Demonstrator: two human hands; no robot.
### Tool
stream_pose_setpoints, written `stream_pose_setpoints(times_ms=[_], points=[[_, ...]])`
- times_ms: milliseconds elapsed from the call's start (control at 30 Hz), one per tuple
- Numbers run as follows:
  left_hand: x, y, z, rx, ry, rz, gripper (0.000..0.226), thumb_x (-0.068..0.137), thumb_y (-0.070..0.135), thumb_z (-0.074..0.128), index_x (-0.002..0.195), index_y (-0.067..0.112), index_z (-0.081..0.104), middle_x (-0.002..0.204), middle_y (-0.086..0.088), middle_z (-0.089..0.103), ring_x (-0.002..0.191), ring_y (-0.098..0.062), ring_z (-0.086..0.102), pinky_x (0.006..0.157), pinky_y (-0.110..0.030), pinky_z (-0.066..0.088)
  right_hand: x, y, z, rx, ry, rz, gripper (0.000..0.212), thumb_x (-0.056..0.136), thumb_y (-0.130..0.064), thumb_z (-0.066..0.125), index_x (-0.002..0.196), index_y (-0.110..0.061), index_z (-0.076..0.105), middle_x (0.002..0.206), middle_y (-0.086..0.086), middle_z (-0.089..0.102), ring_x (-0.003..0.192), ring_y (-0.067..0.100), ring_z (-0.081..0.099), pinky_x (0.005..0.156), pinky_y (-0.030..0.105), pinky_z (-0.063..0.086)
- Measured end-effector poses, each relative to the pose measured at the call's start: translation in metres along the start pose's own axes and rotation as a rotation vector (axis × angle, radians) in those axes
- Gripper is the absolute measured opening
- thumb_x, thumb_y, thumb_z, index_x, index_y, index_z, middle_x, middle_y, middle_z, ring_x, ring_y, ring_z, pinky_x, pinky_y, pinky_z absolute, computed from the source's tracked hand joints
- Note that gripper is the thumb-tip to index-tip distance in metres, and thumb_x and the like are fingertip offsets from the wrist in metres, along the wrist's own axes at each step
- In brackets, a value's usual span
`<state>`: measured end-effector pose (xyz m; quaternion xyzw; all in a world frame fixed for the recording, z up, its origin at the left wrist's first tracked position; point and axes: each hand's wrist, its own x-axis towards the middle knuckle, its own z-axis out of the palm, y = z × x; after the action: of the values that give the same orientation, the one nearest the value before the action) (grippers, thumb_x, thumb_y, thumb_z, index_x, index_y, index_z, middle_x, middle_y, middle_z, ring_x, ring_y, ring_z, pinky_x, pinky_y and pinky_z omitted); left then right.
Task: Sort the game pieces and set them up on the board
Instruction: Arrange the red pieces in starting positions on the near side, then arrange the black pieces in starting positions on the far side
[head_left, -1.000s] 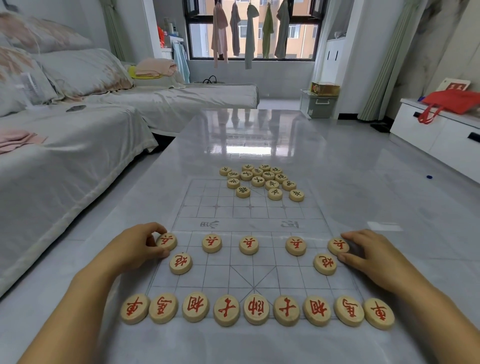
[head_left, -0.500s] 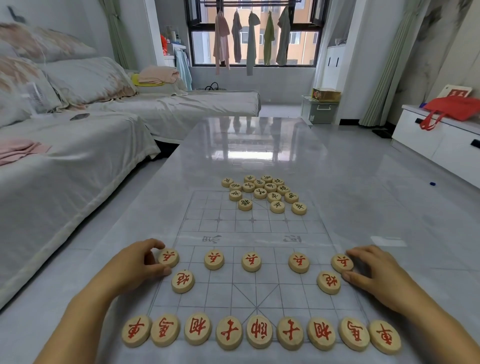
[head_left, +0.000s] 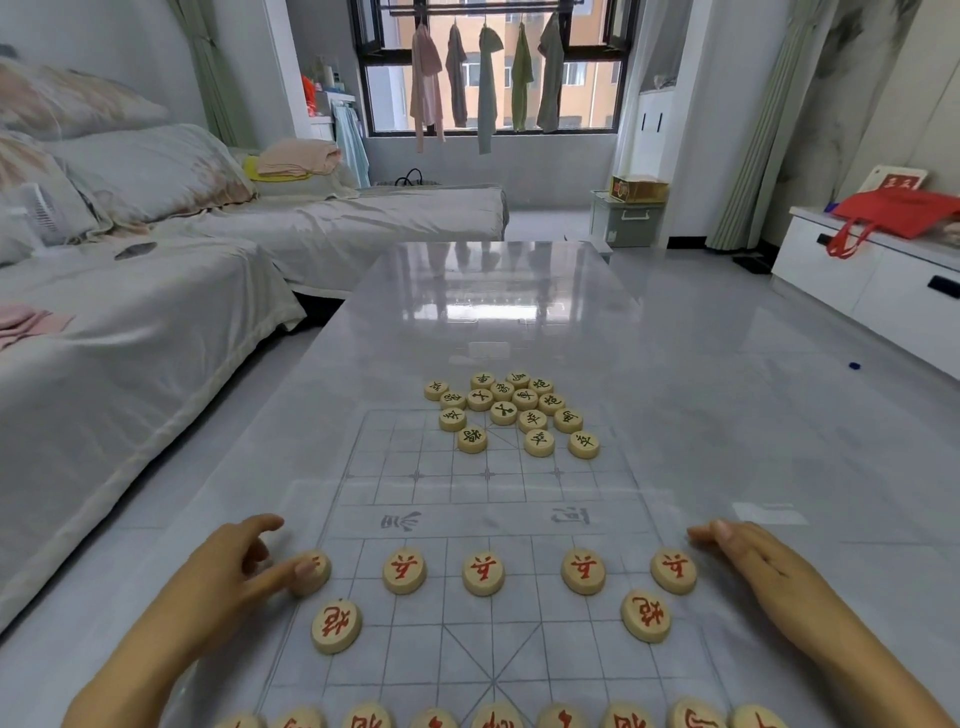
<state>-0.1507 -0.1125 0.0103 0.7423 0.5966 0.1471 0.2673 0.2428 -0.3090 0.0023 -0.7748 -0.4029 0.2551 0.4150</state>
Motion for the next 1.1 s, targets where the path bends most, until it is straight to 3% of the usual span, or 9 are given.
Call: stream_pose_setpoints(times_ms=[167, 400, 500, 600, 667, 800, 933, 1033, 1100], points=[[0.0, 0.002, 0.002, 0.049, 0.014, 0.023, 0.061, 0.077, 0.039, 0.067, 0.13, 0.017, 0.047, 0.125, -0.009, 0.054, 0.1, -0.017, 0.05, 0.091, -0.036, 0.043, 0.006, 0.007, -0.003, -0.088, -0.039, -0.027, 0.017, 0.091, -0.03, 0.047, 0.094, -0.03, 0.064, 0.105, -0.015, 0.059, 0.099, 0.002, 0.054, 0.076, 0.014, 0.036], [0.006, 0.007, 0.002, -0.004, 0.036, 0.021, 0.06, 0.074, 0.039, 0.068, 0.127, 0.017, 0.051, 0.126, -0.009, 0.054, 0.1, -0.016, 0.048, 0.091, -0.036, 0.041, 0.011, 0.007, -0.003, -0.151, -0.091, -0.039, 0.013, 0.091, -0.027, 0.05, 0.096, -0.035, 0.06, 0.105, -0.017, 0.056, 0.097, -0.003, 0.052, 0.072, 0.009, 0.036], [0.007, 0.025, 0.004, -0.077, 0.084, 0.113, 0.055, 0.073, 0.041, 0.064, 0.124, 0.026, 0.049, 0.126, -0.002, 0.051, 0.107, -0.014, 0.046, 0.096, -0.034, 0.038, 0.013, 0.009, 0.002, -0.176, -0.031, -0.057, 0.011, 0.086, -0.042, 0.048, 0.088, -0.04, 0.059, 0.101, -0.016, 0.057, 0.099, 0.004, 0.055, 0.073, 0.012, 0.037], [0.009, 0.047, 0.008, -0.088, 0.062, 0.198, 0.048, 0.071, 0.049, 0.056, 0.116, 0.039, 0.042, 0.13, 0.006, 0.047, 0.123, -0.015, 0.043, 0.103, -0.034, 0.036, 0.015, 0.011, 0.007, -0.259, 0.065, -0.091, 0.054, 0.066, -0.085, 0.028, 0.083, -0.043, 0.058, 0.094, -0.021, 0.057, 0.094, 0.003, 0.055, 0.073, 0.019, 0.04], [0.019, 0.059, 0.014, -0.033, 0.03, 0.258, 0.043, 0.08, 0.043, 0.058, 0.119, 0.04, 0.04, 0.139, 0.006, 0.043, 0.131, -0.015, 0.038, 0.109, -0.034, 0.032, 0.016, 0.016, 0.009, -0.276, 0.113, -0.099, 0.076, 0.051, -0.095, 0.014, 0.083, -0.043, 0.059, 0.093, -0.022, 0.056, 0.092, 0.001, 0.054, 0.073, 0.025, 0.042], [0.068, 0.102, 0.038, 0.102, -0.017, 0.385, 0.051, 0.086, 0.041, 0.056, 0.134, 0.028, 0.042, 0.149, 0.004, 0.033, 0.138, -0.015, 0.029, 0.114, -0.035, 0.025, 0.018, 0.013, 0.014, -0.271, 0.145, -0.072, 0.019, 0.084, -0.055, 0.044, 0.078, -0.043, 0.056, 0.094, -0.015, 0.058, 0.095, 0.011, 0.056, 0.08, 0.035, 0.046], [0.128, 0.152, 0.074, 0.284, -0.08, 0.404, 0.055, 0.088, 0.041, 0.054, 0.139, 0.025, 0.038, 0.154, 0.001, 0.025, 0.14, -0.021, 0.023, 0.112, -0.041, 0.026, 0.018, 0.017, 0.014, -0.256, 0.166, -0.079, 0.076, 0.047, -0.097, 0.015, 0.084, -0.048, 0.059, 0.089, -0.019, 0.058, 0.088, 0.003, 0.055, 0.071, 0.024, 0.041], [0.159, 0.174, 0.096, 0.38, -0.091, 0.387, 0.056, 0.091, 0.041, 0.048, 0.142, 0.024, 0.032, 0.156, 0.0, 0.019, 0.142, -0.023, 0.017, 0.112, -0.044, 0.022, 0.018, 0.014, 0.012, -0.198, 0.161, -0.101, 0.03, 0.072, -0.071, 0.047, 0.081, -0.047, 0.062, 0.09, -0.015, 0.061, 0.089, 0.005, 0.057, 0.077, 0.024, 0.044], [0.175, 0.181, 0.106, 0.401, -0.086, 0.382, 0.055, 0.093, 0.042, 0.044, 0.142, 0.024, 0.03, 0.156, 0.0, 0.017, 0.143, -0.024, 0.014, 0.113, -0.046, 0.017, 0.022, 0.017, 0.011, -0.192, 0.108, -0.143, 0.024, 0.076, -0.061, 0.054, 0.072, -0.041, 0.066, 0.088, -0.012, 0.064, 0.088, 0.005, 0.059, 0.08, 0.018, 0.045]])
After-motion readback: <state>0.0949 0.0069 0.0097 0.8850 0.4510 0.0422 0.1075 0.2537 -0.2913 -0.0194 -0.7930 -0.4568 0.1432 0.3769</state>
